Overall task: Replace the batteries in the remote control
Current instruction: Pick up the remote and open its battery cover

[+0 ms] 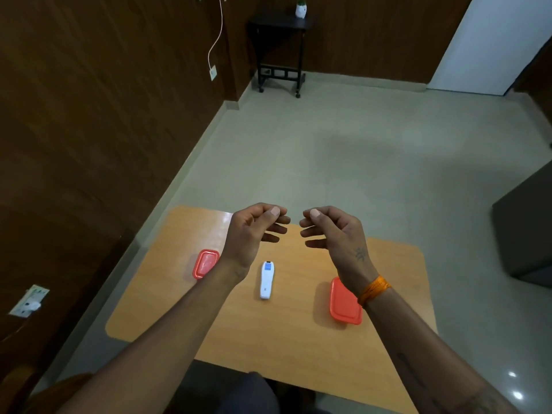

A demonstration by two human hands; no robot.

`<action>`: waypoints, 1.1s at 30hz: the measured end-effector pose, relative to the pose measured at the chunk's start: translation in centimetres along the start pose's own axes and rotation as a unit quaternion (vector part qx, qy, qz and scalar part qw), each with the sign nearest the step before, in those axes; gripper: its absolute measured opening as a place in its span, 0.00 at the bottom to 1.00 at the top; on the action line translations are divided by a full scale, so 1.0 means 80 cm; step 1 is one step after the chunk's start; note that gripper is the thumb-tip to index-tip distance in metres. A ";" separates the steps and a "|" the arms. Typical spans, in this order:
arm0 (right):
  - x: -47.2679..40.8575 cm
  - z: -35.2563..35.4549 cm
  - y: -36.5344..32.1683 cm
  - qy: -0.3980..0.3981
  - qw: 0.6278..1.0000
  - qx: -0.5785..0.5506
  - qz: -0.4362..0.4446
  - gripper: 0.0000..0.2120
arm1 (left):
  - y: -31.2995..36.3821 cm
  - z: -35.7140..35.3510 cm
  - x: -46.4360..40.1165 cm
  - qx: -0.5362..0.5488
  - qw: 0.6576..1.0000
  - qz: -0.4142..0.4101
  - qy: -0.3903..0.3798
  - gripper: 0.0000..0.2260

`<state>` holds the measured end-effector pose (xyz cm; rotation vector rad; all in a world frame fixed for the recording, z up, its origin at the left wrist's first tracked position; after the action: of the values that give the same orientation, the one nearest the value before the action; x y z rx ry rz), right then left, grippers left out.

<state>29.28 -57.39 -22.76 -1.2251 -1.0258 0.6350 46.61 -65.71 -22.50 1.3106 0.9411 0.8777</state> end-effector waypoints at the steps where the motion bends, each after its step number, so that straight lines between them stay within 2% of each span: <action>1: 0.000 -0.004 0.005 0.001 1.000 -0.002 -0.006 0.11 | -0.003 0.003 0.000 0.000 1.000 0.003 -0.002 0.14; 6: -0.010 -0.033 0.026 0.013 1.000 -0.012 -0.026 0.11 | -0.028 0.030 -0.012 -0.014 0.999 0.019 -0.022 0.11; 11: -0.030 -0.065 0.059 0.059 0.997 -0.020 -0.052 0.11 | -0.067 0.060 -0.043 -0.020 0.997 0.038 -0.062 0.12; 20: -0.072 -0.128 0.171 0.145 0.980 -0.044 -0.126 0.10 | -0.192 0.111 -0.090 -0.019 0.986 0.094 -0.136 0.11; 26: -0.106 -0.129 0.283 0.169 0.972 -0.043 -0.155 0.09 | -0.311 0.137 -0.089 -0.025 0.983 0.139 -0.114 0.11; 33: -0.160 -0.124 0.482 0.168 0.969 -0.016 -0.180 0.09 | -0.511 0.139 -0.058 -0.039 0.983 0.165 -0.066 0.08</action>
<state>37.29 -62.72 -63.44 -1.0902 -0.9387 0.1213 55.06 -77.04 -62.68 1.4610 0.5869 1.0547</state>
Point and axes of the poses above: each hand's wrist, its own x-axis away from the middle knuckle, its own z-axis out of the back of the hand, y = z × x, the point moved 9 cm from there along -x, towards the middle knuckle, and after that the axes turned 10 degrees about -z, right-handed, at the moved point
